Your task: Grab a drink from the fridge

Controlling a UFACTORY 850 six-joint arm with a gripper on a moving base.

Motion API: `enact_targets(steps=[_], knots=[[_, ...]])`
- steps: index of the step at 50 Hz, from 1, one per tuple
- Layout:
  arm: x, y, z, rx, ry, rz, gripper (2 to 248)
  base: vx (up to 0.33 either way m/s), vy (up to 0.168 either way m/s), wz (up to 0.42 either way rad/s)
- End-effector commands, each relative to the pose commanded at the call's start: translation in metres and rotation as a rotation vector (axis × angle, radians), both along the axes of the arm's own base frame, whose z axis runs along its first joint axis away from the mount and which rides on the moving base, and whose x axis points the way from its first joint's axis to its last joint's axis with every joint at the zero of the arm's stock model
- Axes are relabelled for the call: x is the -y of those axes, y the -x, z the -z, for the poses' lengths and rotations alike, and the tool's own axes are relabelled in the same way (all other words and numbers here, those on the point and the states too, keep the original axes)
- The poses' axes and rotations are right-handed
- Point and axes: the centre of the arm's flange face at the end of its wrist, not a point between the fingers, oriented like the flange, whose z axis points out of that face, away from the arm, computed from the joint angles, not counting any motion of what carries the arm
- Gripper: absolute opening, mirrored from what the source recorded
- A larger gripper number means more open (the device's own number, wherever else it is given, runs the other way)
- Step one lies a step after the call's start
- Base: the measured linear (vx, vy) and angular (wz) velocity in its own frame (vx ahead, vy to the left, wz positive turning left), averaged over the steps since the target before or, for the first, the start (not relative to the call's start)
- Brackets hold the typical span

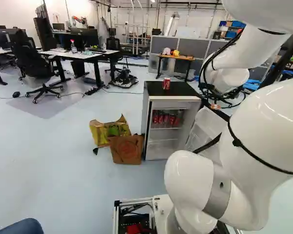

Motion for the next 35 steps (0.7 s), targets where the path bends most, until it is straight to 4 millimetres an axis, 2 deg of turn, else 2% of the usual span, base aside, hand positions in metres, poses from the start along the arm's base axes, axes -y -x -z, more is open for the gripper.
enact_targets(steps=[11, 35], knots=[[0.012, 0.014, -0.007, -0.010, -0.043, 0.061, 247, 0.000, 0.000, 0.000], [0.045, 0.033, 0.000, -0.060, -0.166, 0.188, 247, 0.000, 0.000, 0.000]])
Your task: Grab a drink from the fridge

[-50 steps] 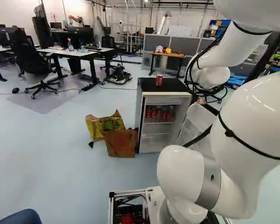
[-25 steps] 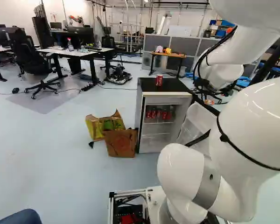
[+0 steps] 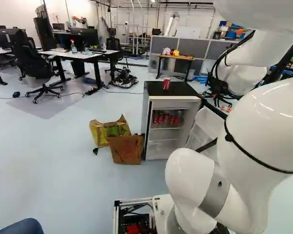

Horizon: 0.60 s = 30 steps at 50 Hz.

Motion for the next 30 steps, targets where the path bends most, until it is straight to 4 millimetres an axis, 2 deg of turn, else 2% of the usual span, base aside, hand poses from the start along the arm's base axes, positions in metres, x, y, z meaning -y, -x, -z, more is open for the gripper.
enact_targets(steps=[30], knots=[[0.049, 0.006, 0.004, -0.045, -0.074, 0.088, 247, 0.000, 0.000, 0.000]])
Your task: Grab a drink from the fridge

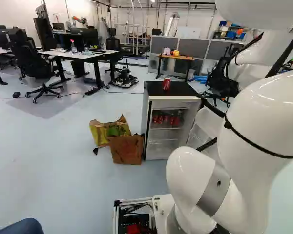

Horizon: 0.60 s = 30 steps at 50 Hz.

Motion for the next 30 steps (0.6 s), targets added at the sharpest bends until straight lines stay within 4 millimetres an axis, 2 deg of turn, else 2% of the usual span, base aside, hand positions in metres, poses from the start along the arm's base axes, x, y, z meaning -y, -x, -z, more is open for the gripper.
enact_targets(steps=[30], knots=[[0.050, -0.008, 0.005, -0.034, -0.105, 0.068, 247, 0.000, 0.000, 0.000]])
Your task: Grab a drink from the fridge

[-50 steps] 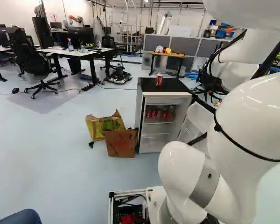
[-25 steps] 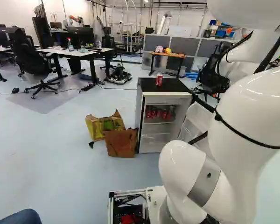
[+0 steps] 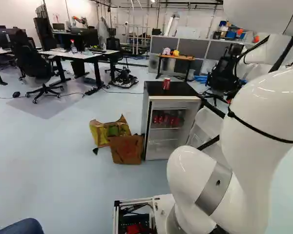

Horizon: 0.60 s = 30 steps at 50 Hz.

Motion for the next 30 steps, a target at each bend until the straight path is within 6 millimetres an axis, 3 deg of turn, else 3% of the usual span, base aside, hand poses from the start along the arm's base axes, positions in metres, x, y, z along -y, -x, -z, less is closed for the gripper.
enact_targets(steps=[30], knots=[[0.050, -0.024, 0.006, -0.025, -0.093, 0.025, 247, 0.000, 0.000, 0.000]])
